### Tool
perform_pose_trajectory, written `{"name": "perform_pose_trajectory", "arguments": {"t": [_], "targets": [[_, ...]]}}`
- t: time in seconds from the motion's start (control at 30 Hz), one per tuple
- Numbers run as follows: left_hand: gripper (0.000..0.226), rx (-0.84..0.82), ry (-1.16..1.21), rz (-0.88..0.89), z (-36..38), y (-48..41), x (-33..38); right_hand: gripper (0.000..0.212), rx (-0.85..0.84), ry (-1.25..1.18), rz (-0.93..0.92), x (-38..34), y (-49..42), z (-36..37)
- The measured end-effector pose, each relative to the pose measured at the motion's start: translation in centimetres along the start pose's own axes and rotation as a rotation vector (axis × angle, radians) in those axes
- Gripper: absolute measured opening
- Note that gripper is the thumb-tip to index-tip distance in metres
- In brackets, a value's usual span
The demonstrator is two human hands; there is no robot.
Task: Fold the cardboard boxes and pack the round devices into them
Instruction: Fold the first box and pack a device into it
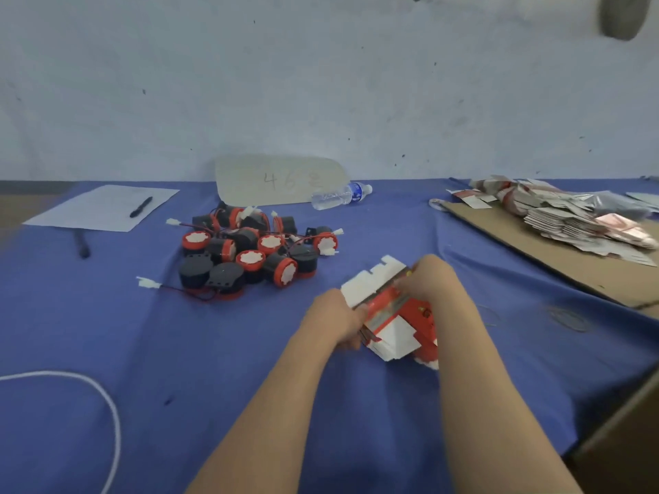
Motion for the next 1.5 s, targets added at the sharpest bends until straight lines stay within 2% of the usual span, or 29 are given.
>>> {"name": "perform_pose_trajectory", "arguments": {"t": [0.03, 0.1, 0.2, 0.27, 0.33, 0.47, 0.6, 0.67, 0.77, 0.83, 0.93, 1.0, 1.1, 1.2, 1.27, 1.37, 1.43, 1.5], "targets": [[0.024, 0.057, -0.002, 0.062, -1.0, 0.1, 0.7, 0.014, 0.064, -0.039, -0.021, -0.5, 0.2, -0.8], [0.036, 0.224, 0.095, 0.165, -4.3, 0.2, 2.1, 0.021, 0.244, -0.158, -0.105, -2.4, 1.1, -2.9], [0.052, 0.494, 0.492, 0.253, -10.0, 1.0, 2.9, 0.02, 0.466, -0.418, -0.347, -7.8, 4.2, -5.1], [0.054, 0.678, 0.708, 0.273, -13.2, 1.5, 1.6, 0.021, 0.467, -0.615, -0.454, -11.5, 6.1, -4.3], [0.049, 0.824, 0.841, 0.272, -15.4, 2.3, -0.4, 0.016, 0.399, -0.794, -0.51, -14.4, 7.4, -2.0], [0.027, 0.971, 0.812, 0.335, -18.4, 3.5, -4.4, 0.011, 0.185, -1.037, -0.524, -17.8, 8.3, 3.2], [0.023, 0.971, 0.631, 0.419, -19.3, 4.3, -6.3, 0.022, 0.135, -1.093, -0.499, -18.1, 8.3, 6.6], [0.021, 0.952, 0.602, 0.449, -19.1, 4.1, -7.2, 0.035, 0.094, -1.118, -0.499, -18.1, 8.0, 7.5], [0.019, 0.919, 0.568, 0.531, -18.8, 3.9, -7.2, 0.04, 0.027, -1.175, -0.53, -18.7, 7.4, 8.3], [0.031, 0.883, 0.545, 0.57, -18.7, 3.6, -6.8, 0.041, 0.023, -1.157, -0.561, -19.0, 7.5, 8.7], [0.057, 0.69, 0.691, 0.581, -17.7, 2.5, -6.5, 0.035, 0.035, -1.097, -0.627, -19.5, 8.0, 9.0], [0.051, 0.55, 0.741, 0.654, -16.5, 2.4, -5.6, 0.042, 0.042, -1.102, -0.667, -19.7, 7.8, 9.0], [0.031, 0.573, 0.813, 0.669, -16.1, 2.8, -5.6, 0.054, 0.082, -1.087, -0.703, -19.6, 7.6, 8.4], [0.033, 0.626, 1.081, 0.511, -16.7, 2.1, -7.4, 0.07, 0.02, -1.071, -0.699, -19.2, 7.2, 8.5], [0.039, 0.634, 1.115, 0.471, -16.9, 2.0, -7.7, 0.061, -0.016, -1.035, -0.719, -19.4, 7.4, 8.8], [0.032, 0.686, 0.948, 0.568, -16.9, 2.8, -6.6, 0.036, 0.036, -1.03, -0.655, -19.2, 7.1, 9.2], [0.026, 0.723, 0.684, 0.628, -16.5, 3.3, -5.8, 0.045, 0.127, -0.961, -0.611, -18.8, 6.9, 9.2], [0.034, 0.692, 0.545, 0.636, -15.7, 3.0, -5.6, 0.057, 0.17, -0.914, -0.575, -18.4, 6.6, 9.2]]}}
Point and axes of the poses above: each hand's wrist, its own y-axis away from the middle knuckle, its own z-axis out of the palm, x = y × z, the point moved 8 cm from there along -y, towards the middle knuckle, and after that the axes turned 12 degrees about y, right-handed, at the moved point
